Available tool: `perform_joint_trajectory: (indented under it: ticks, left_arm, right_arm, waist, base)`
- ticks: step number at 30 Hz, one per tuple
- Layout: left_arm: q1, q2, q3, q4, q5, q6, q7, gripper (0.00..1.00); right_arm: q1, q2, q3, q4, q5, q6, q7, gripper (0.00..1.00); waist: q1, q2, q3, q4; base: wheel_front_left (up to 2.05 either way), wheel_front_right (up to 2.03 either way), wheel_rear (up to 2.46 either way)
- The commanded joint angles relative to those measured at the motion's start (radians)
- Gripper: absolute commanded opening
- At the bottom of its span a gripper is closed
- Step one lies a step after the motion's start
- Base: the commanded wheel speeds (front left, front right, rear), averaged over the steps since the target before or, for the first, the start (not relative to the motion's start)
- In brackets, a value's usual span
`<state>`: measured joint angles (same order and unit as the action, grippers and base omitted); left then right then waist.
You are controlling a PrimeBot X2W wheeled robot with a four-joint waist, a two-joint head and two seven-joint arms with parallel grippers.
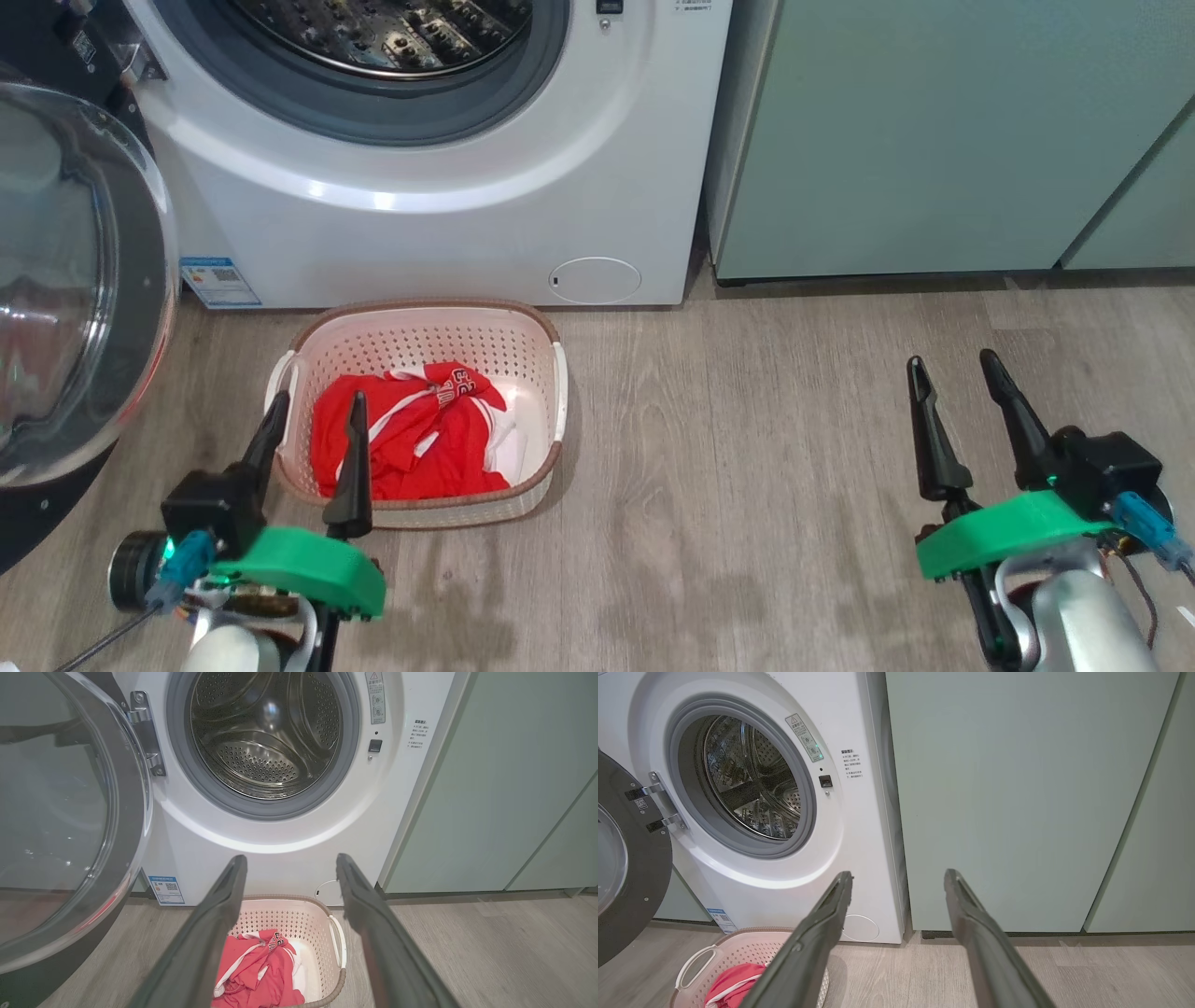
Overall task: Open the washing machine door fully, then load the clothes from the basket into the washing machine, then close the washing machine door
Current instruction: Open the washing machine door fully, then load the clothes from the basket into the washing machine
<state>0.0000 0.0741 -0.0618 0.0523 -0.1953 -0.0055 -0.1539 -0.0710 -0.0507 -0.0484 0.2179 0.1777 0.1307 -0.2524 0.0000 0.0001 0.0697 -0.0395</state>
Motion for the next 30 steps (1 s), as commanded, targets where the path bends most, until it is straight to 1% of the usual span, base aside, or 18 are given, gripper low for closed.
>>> perform_joint_trajectory:
  ticks: [1,17,23,30]
  left_arm:
    - [-0.035,0.018,0.029,-0.030,-0.009,0.007,-0.003,1.00]
    - [-0.037,0.024,0.014,-0.035,-0.023,0.011,0.012,1.00]
    - [-0.036,0.025,0.009,-0.040,-0.024,0.017,0.012,1.00]
    - [-0.037,0.028,0.003,-0.042,-0.026,0.021,0.014,1.00]
  right_arm:
    - [-0.030,0.001,0.025,-0.031,0.010,0.000,-0.009,1.00]
    - [-0.031,0.001,0.024,-0.035,0.017,0.000,-0.009,1.00]
    - [-0.033,0.001,0.024,-0.035,0.016,0.000,-0.009,1.00]
    - [-0.034,0.001,0.023,-0.033,0.017,0.000,-0.009,1.00]
  waist:
    - [0.0000,-0.0001,0.000,0.000]
    - [0.0000,-0.0001,0.005,-0.001]
    - [0.0000,-0.0001,0.007,-0.001]
    - [0.0000,-0.0001,0.005,-0.002]
  base:
    - [0.00,0.00,0.00]
    - [0.08,-0.08,0.00]
    - [1.16,-1.16,0.00]
    - [1.90,-1.90,0.00]
